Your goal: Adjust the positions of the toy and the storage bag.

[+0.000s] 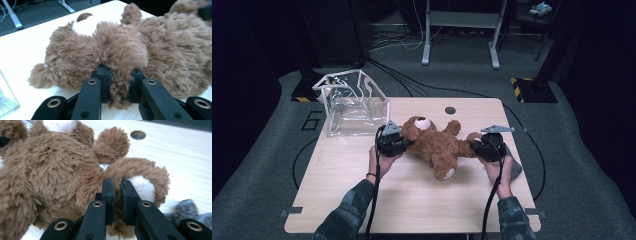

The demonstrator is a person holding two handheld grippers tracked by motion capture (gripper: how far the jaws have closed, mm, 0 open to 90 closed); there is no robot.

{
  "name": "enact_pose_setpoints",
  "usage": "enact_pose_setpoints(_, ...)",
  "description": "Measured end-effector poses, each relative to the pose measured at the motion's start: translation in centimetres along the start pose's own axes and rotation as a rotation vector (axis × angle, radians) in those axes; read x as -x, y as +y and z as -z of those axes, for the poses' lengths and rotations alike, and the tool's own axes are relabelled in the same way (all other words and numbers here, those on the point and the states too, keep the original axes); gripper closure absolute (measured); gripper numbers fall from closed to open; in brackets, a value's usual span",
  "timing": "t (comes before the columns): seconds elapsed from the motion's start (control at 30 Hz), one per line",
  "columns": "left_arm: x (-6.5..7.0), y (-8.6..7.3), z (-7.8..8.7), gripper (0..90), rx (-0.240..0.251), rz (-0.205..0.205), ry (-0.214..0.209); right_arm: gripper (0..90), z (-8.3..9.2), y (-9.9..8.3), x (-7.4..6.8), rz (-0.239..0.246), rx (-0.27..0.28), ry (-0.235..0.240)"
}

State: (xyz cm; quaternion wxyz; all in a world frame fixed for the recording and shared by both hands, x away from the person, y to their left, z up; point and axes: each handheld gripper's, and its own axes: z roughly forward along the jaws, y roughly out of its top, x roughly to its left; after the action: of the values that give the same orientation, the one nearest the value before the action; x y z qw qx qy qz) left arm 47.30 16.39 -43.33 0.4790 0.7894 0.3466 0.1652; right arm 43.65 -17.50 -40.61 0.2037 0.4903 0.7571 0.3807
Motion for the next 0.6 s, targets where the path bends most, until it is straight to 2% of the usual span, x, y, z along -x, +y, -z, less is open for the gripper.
enact_pose_setpoints(0.17, -0.4, 1.5, -1.1, 77.7, -0.021, -0.019, -0.011, 83.5, 1.8, 0.1, -0.8, -0.001, 0.030, -0.034)
enact_pose_setpoints(0.33, -0.9, 2.4, -2.4, 77.5, -0.057, -0.029, -0.018, 83.6, 3.0, -0.9, -2.2, 0.013, 0.028, -0.034)
enact_pose_setpoints(0.5, -1.6, 2.3, -3.0, 77.3, -0.087, -0.007, -0.021, 83.6, 3.2, -2.5, -4.5, 0.041, 0.008, 0.010)
enact_pose_setpoints(0.57, -1.9, 2.1, -3.1, 77.0, -0.103, 0.006, -0.022, 83.6, 3.0, -3.2, -5.5, 0.051, -0.002, 0.034)
enact_pose_setpoints(0.6, -2.1, 1.8, -3.1, 76.8, -0.111, 0.016, -0.018, 83.4, 2.6, -3.7, -6.4, 0.059, -0.007, 0.061)
